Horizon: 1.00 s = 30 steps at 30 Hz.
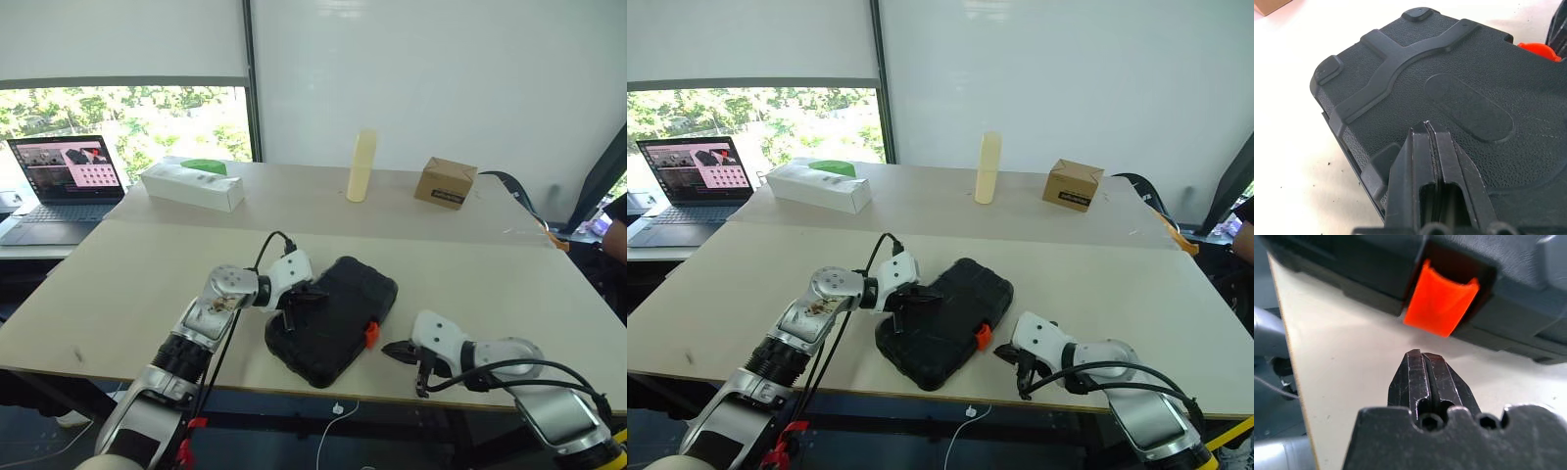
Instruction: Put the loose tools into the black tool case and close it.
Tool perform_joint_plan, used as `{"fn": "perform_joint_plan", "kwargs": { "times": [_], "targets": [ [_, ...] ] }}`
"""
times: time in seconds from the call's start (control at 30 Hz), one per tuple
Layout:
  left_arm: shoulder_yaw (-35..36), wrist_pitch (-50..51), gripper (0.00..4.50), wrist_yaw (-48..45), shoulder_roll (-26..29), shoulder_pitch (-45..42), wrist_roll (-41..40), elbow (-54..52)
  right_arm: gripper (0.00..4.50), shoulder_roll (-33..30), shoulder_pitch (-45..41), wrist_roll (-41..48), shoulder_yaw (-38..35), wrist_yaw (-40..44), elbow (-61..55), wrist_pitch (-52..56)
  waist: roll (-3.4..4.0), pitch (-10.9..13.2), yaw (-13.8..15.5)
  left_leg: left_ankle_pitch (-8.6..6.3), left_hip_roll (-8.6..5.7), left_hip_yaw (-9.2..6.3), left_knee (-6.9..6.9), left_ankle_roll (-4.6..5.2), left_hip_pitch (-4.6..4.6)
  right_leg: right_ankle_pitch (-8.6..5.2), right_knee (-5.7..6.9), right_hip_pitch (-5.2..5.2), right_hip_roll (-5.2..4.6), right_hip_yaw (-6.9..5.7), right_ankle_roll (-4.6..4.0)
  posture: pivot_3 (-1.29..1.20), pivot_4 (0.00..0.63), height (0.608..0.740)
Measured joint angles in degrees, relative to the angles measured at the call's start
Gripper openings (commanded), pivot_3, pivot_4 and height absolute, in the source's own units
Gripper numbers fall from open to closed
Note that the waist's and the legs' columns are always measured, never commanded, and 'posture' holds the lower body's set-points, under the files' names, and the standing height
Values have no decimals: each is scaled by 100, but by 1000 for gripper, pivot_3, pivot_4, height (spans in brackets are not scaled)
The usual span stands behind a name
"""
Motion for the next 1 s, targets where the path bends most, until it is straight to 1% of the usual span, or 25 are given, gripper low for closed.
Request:
{"fn": "perform_joint_plan", "kwargs": {
  "times": [0.13, 0.37, 0.47, 0.73, 0.83, 0.87, 0.93, 0.97, 1.0],
  "targets": [
    [10, -94, 10, 3, -16, -14, 0, 85, 0, 185, -271, -104, 85, -42, 331, -51, 2, -5, 3, 0, 0, 1, -1, 0, 1, -1, -4, 2, 0, 0, -2, 0, 150, 740],
    [54, -159, 10, 32, -13, -27, 0, 196, 0, 582, -665, -350, 447, -119, 895, -130, 9, -9, -70, 1, 1, 4, -9, 0, 12, -1, 2, 1, 5, 12, -6, 0, 150, 740],
    [64, -163, 10, 30, -10, -34, 0, 215, 0, 689, -728, -400, 459, -122, 1021, -140, 9, -9, -83, 1, 2, 6, -16, 0, 15, 1, 2, 0, 6, 15, -2, 0, 150, 740],
    [87, -202, 10, 24, 4, -25, -1, 237, 0, 778, -743, -461, 458, -131, 1060, -145, 9, -9, -93, 1, 2, 12, -25, 0, 21, 1, 2, -4, 7, 24, -3, 0, 150, 740],
    [249, -358, 10, 23, 2, 80, -103, 235, 0, 657, -629, -433, 397, -103, 820, -145, 13, -10, -94, 0, 2, 15, -35, 0, 19, 1, 0, -10, 7, 28, -2, 0, 150, 740],
    [374, -433, 10, -15, 3, 155, -258, 209, 0, 581, -484, -328, 253, -83, 647, -155, 14, -11, -90, 0, 2, 14, -41, 0, 18, 1, -4, -11, 7, 27, -3, 0, 150, 740],
    [596, -481, 528, -153, 103, 315, -511, 201, 598, 481, -213, -121, -53, -28, 404, -195, 14, -11, -91, 0, 2, 15, -46, 0, 9, 2, -6, -22, 8, 28, -9, 0, 150, 740],
    [852, -535, 739, -384, 252, 542, -825, 113, 802, 422, 163, 223, -501, 81, 146, -274, 15, -10, -88, 0, 2, 14, -53, 0, -3, 14, -8, -34, 8, 27, -32, 0, 150, 740],
    [1074, -617, 1017, -547, 449, 736, -1035, 56, 1118, 339, 428, 442, -805, 165, 6, -324, 14, -10, -95, -5, 5, 14, -55, -7, -11, 13, -6, -48, 11, 28, -39, 0, 150, 740]
  ]
}}
